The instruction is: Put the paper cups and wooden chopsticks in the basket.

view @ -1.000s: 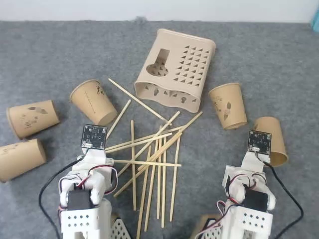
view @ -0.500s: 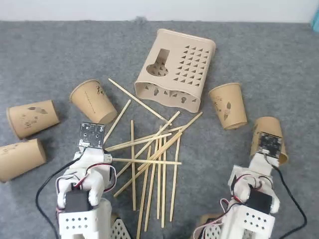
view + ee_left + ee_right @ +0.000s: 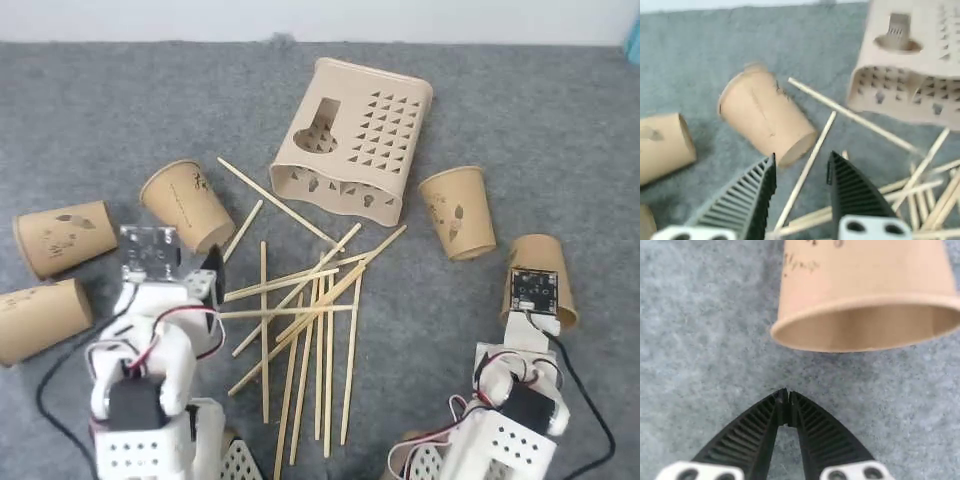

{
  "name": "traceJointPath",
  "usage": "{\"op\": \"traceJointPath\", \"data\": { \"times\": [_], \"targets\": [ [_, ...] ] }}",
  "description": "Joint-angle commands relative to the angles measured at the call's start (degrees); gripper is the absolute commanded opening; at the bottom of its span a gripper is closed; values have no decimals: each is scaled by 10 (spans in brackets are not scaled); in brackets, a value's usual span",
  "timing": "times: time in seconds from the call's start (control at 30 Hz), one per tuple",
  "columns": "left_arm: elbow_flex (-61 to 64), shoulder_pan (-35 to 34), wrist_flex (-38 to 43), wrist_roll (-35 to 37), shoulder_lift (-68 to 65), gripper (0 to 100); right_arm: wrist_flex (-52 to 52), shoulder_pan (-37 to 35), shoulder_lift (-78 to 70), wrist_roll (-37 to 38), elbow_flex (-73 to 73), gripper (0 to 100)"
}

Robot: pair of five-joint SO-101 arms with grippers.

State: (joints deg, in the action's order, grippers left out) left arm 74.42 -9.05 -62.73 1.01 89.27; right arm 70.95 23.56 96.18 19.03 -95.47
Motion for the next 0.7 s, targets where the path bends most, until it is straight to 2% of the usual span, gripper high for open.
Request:
{"op": "traceJointPath", "data": {
  "times": [0.0, 0.13, 0.2, 0.47, 0.67],
  "targets": [
    [-120, 43, -4, 10, -171, 129, -7, 10, 10, 0, 7, 13],
    [-192, 96, 5, 13, -317, 126, -7, 10, 10, 1, 7, 13],
    [-214, 112, 35, 14, -380, 126, -7, 10, 10, 1, 7, 13],
    [-220, 120, 265, 28, -588, 130, -8, 10, 10, 4, 7, 13],
    [-221, 115, 484, 29, -759, 130, -8, 10, 10, 4, 8, 13]
  ]
}}
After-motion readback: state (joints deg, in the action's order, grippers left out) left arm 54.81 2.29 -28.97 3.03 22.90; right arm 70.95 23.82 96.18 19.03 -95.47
